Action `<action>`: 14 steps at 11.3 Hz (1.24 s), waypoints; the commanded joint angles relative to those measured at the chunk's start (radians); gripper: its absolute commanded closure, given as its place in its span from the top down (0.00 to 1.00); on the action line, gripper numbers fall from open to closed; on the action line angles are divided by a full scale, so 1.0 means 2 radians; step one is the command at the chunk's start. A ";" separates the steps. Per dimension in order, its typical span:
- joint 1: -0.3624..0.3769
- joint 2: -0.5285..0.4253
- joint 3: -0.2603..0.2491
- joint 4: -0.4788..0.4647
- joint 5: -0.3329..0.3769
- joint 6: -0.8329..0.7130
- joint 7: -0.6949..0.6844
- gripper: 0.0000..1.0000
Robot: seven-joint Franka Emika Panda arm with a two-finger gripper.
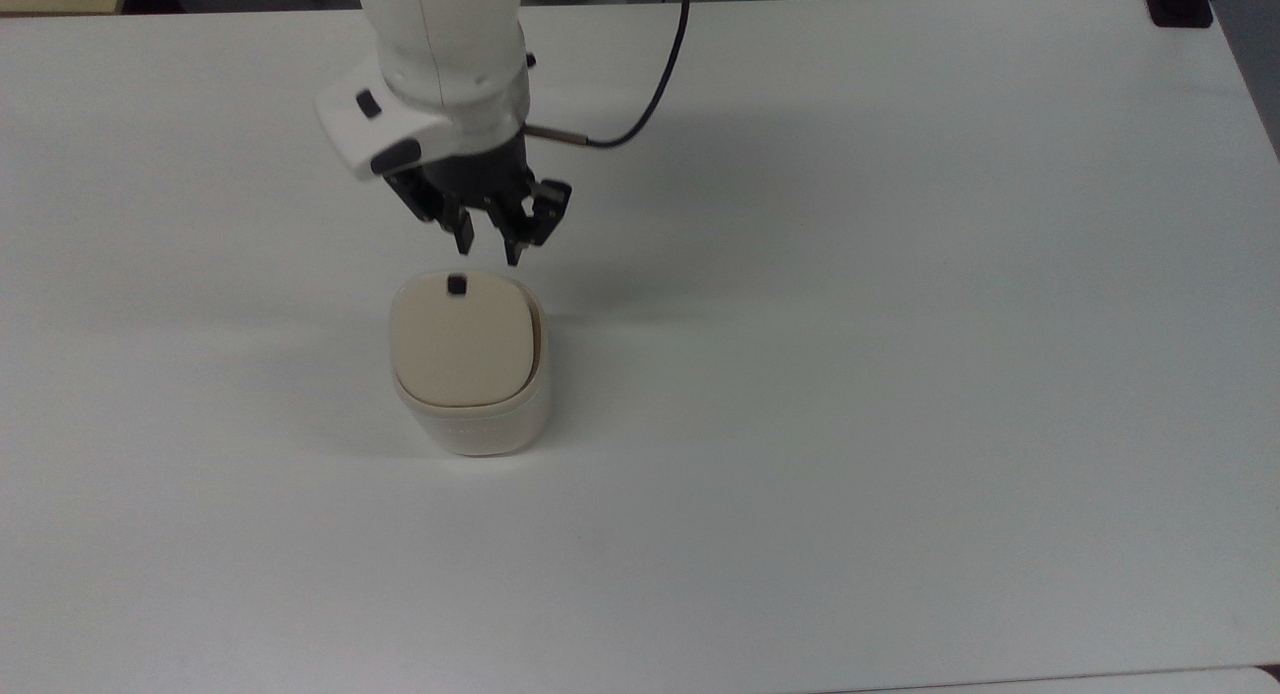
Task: Open the trash bin
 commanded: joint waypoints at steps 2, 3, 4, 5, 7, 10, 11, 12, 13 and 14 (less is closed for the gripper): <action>0.000 -0.061 -0.008 -0.013 -0.009 -0.064 0.007 1.00; 0.000 -0.062 -0.008 -0.014 -0.014 -0.064 0.002 1.00; 0.000 -0.063 -0.007 -0.015 -0.016 -0.065 -0.001 1.00; 0.000 -0.063 -0.007 -0.016 -0.016 -0.066 -0.001 1.00; -0.007 -0.063 -0.008 -0.014 -0.012 -0.065 -0.001 1.00; -0.004 -0.062 -0.006 -0.014 -0.012 -0.065 0.006 1.00; -0.004 -0.061 -0.007 -0.013 -0.012 -0.065 0.006 1.00; -0.005 -0.062 -0.006 -0.013 -0.012 -0.065 0.006 1.00; -0.006 -0.061 -0.006 -0.013 -0.012 -0.062 0.006 1.00; -0.007 -0.062 -0.007 -0.013 -0.012 -0.062 0.006 1.00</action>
